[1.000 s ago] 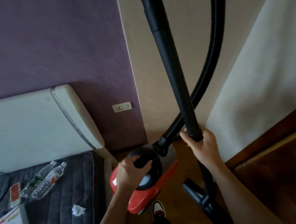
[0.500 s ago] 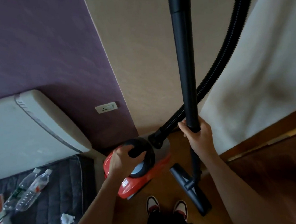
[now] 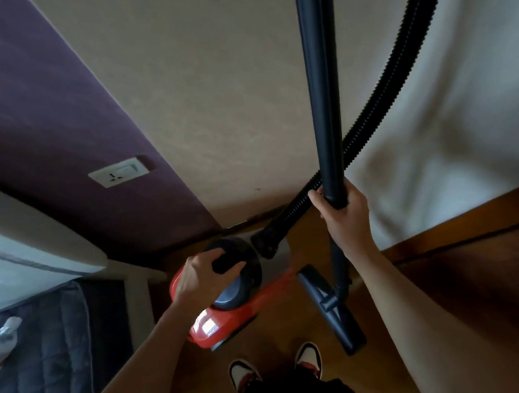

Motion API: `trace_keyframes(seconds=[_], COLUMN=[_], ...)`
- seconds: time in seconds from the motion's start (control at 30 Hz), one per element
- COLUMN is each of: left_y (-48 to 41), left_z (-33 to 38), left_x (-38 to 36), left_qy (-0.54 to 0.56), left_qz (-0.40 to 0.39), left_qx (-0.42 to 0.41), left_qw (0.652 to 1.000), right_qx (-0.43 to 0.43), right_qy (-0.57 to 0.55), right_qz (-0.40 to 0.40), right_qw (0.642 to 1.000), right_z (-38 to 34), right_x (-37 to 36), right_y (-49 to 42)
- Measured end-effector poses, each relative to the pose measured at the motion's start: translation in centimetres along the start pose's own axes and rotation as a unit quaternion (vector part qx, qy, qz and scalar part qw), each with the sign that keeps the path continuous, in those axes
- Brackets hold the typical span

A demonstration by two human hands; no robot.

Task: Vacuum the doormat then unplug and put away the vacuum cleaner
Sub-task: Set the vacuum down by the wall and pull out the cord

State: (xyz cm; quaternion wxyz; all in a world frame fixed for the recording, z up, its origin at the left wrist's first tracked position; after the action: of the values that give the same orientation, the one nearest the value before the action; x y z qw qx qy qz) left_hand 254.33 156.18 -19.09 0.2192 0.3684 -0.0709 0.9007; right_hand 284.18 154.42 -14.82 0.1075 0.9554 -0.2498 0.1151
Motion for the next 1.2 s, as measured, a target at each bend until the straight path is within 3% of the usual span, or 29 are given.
trace_keyframes(seconds=[0.23,0.63,0.9,1.2], left_y=[-4.3,-11.6,-14.8,-17.4], left_z=[-8.8,-20.3,-25.1,-27.5], left_x=[-11.1,-23.5,-30.3,-35.4], left_qy=[-0.016,-0.001,-0.007,0.005], left_qz=[-0.032,0.011,-0.014,-0.068], left_qx=[-0.049,-0.105,-0.128,-0.108], left_qw=[0.998,0.994,0.992,0.992], right_qx=[0.018,0.041,0.098,0.086], right_qy=[0.0,-0.066,-0.102,-0.113], right_qz=[0.039,0.114,0.141,0.142], right_qw=[0.999,0.99,0.98,0.98], right_z=[12.1,26.1,30.3,33.8], right_x=[-2.6,-6.0,-7.5,-6.6], right_y=[-5.0,-11.7,-15.5,-18.5])
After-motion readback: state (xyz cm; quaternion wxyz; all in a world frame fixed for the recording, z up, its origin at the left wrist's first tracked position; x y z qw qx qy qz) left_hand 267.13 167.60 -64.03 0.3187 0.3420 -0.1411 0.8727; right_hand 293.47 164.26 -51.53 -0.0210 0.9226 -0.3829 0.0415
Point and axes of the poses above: each hand's wrist, its own y-axis away from the middle knuckle, its own x-axis out of the back of the hand, z = x × y, the point moved 10 cm from there along -y, towards the middle knuckle, and after that the axes turned 14 degrees about -x, right-handed, at the moved point
